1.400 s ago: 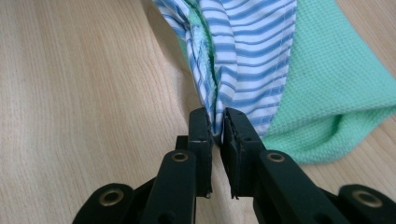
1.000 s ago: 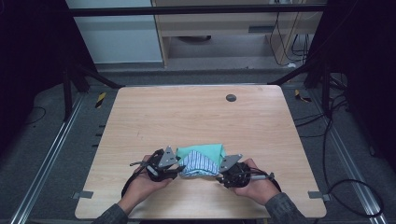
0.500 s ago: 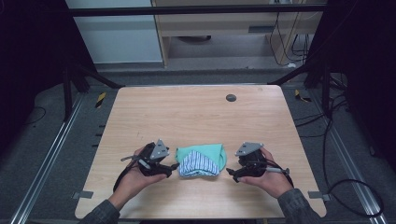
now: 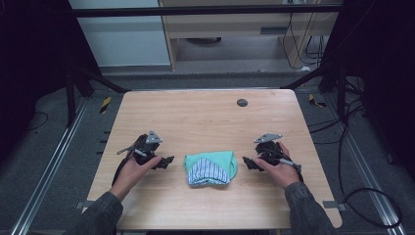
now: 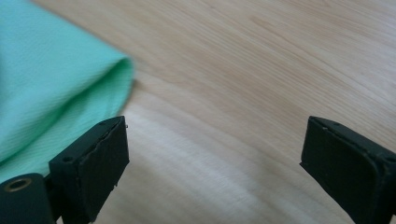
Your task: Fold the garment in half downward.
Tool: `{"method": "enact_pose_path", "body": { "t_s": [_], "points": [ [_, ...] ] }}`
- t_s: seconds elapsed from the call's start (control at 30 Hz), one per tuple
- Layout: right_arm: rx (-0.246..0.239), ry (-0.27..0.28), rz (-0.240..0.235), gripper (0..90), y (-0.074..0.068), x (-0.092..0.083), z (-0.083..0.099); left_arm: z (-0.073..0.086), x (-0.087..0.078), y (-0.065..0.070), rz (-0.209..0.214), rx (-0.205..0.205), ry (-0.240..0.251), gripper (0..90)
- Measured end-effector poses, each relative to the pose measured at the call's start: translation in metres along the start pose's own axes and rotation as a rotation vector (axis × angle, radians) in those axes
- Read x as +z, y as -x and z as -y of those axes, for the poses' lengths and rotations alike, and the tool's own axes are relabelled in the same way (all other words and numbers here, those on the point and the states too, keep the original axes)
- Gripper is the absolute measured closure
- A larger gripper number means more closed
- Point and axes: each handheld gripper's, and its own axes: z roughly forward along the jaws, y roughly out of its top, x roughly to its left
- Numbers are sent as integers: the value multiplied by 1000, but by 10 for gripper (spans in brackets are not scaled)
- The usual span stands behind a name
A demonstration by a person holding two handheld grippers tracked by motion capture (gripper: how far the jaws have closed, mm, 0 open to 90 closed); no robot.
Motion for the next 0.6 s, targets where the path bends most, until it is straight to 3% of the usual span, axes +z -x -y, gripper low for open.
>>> {"method": "enact_pose_path", "body": {
  "t_s": [0.13, 0.37, 0.43, 0.5, 0.6],
  "points": [
    [53, 2, 65, 94, 10, 12, 0, 4, 10, -12, -23, -61, -14, 86],
    [152, 48, 97, 63, 25, 28, 4, 7, 27, -19, -89, -107, -29, 84],
    [171, 43, 123, 37, 26, 29, 3, 8, 32, -19, -74, -148, -12, 33],
    [204, 33, 152, 1, 27, 30, 4, 11, 37, -17, -93, -152, 42, 0],
    [216, 28, 158, 2, 26, 29, 4, 11, 36, -17, -97, -152, 40, 0]
  ]
}}
